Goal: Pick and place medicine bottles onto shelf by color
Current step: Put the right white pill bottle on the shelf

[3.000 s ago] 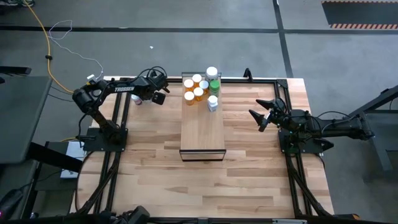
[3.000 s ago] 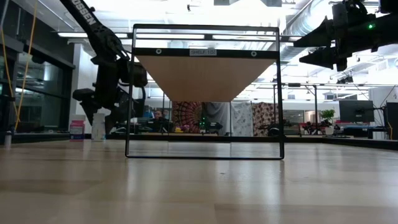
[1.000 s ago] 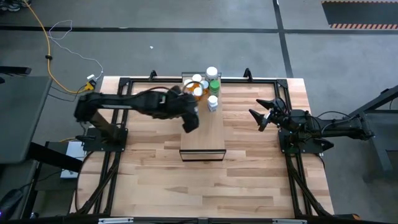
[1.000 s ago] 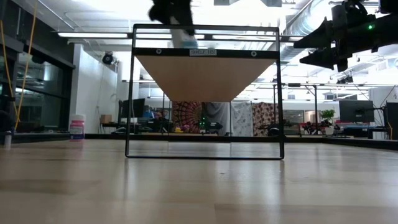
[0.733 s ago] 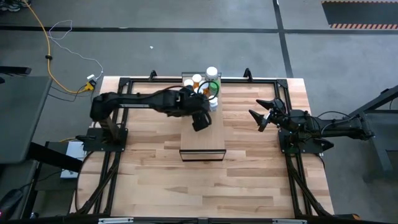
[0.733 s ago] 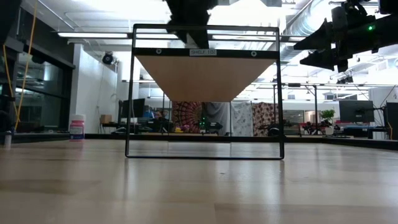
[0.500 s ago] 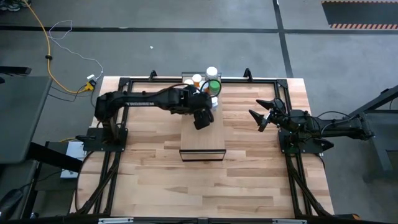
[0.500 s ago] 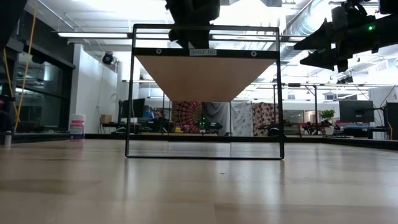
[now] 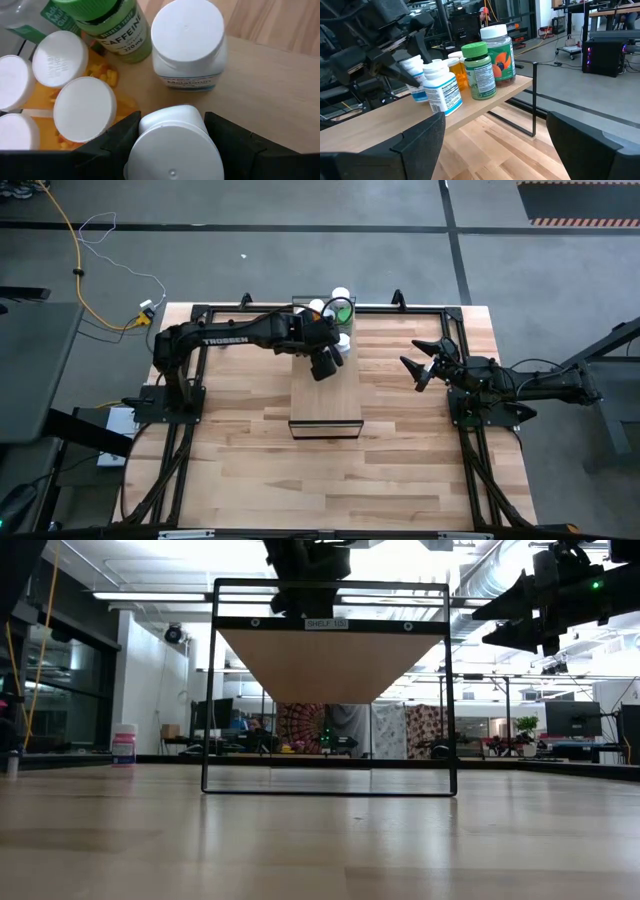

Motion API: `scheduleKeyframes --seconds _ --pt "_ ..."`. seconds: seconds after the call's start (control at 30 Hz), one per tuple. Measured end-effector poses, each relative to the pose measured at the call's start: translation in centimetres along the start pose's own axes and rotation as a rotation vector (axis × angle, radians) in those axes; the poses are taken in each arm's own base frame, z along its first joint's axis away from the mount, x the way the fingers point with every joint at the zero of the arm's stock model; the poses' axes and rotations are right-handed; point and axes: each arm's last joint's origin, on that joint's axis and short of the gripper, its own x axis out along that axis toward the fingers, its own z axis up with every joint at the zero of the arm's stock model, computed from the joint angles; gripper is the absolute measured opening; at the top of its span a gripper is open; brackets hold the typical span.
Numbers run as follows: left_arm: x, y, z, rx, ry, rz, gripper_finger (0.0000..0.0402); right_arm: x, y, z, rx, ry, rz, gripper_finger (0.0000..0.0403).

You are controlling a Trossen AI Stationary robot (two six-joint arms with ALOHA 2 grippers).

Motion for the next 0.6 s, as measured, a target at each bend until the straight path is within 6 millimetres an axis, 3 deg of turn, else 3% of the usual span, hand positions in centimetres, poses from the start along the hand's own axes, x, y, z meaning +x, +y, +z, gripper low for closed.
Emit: scheduleKeyframes --seconds 0.6 --pt "0.0 -0.02 0.02 0.044 -0.002 -0.007 0.0215 0.0 0.0 0.0 0.0 0.0 0.0 0.0337"
